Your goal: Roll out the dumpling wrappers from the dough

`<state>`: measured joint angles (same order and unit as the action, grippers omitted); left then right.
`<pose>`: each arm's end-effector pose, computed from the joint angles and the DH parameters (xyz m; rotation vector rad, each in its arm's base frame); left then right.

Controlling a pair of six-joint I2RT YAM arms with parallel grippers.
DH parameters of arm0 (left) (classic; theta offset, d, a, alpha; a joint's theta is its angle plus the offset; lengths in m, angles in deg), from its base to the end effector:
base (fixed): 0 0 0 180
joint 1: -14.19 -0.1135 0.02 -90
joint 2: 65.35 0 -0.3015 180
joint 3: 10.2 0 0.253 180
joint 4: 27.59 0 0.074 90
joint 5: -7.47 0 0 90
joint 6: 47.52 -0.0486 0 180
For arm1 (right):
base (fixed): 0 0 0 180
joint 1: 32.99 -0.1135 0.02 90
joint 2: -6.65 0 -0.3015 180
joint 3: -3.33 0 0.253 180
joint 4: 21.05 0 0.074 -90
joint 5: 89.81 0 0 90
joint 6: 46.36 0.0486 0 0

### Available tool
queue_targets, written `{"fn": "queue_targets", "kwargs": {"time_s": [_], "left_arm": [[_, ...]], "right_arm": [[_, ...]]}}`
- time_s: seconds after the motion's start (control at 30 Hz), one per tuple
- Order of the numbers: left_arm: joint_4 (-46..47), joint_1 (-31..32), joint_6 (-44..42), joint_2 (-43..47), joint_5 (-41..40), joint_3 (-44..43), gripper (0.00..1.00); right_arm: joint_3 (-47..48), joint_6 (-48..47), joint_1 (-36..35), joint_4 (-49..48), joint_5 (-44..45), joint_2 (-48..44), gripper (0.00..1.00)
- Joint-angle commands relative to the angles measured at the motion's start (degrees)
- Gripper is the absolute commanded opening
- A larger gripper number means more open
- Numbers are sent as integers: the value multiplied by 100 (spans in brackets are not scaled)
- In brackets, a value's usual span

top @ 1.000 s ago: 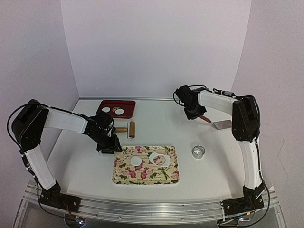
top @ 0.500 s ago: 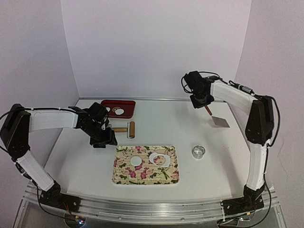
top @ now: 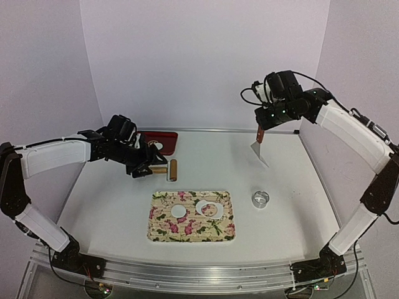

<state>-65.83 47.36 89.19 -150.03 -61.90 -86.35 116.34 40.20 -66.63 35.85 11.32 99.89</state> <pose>0.2619 -0.1916 0.2891 -0.1202 2.6013 -1.0232 0.3150 0.1983 0.4266 -0.5994 2.1228 0.0781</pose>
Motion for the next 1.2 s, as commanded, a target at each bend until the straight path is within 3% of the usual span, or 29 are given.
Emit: {"fn": "queue_targets", "kwargs": {"time_s": [0.0,0.4,0.8,0.87,1.17], "left_arm": [[1290,-21,1079,220,948,88,74],[2273,-19,2689,-41,1913,719,81],[2627,-21,2993,-166,2229,1156,84],[2659,-21,2983,-217,2278,1164,80],[2949,-21,3053,-411,2504,1171,38]], "right_arm": [[-153,-726,-819,-680,-834,-466,0],[512,-1696,-2658,-907,-1280,-40,0],[1052,-2688,-3501,-907,-901,347,0],[1100,-2821,-3614,-913,-869,390,0],[1134,-3275,-4041,-907,-631,606,0]]}}
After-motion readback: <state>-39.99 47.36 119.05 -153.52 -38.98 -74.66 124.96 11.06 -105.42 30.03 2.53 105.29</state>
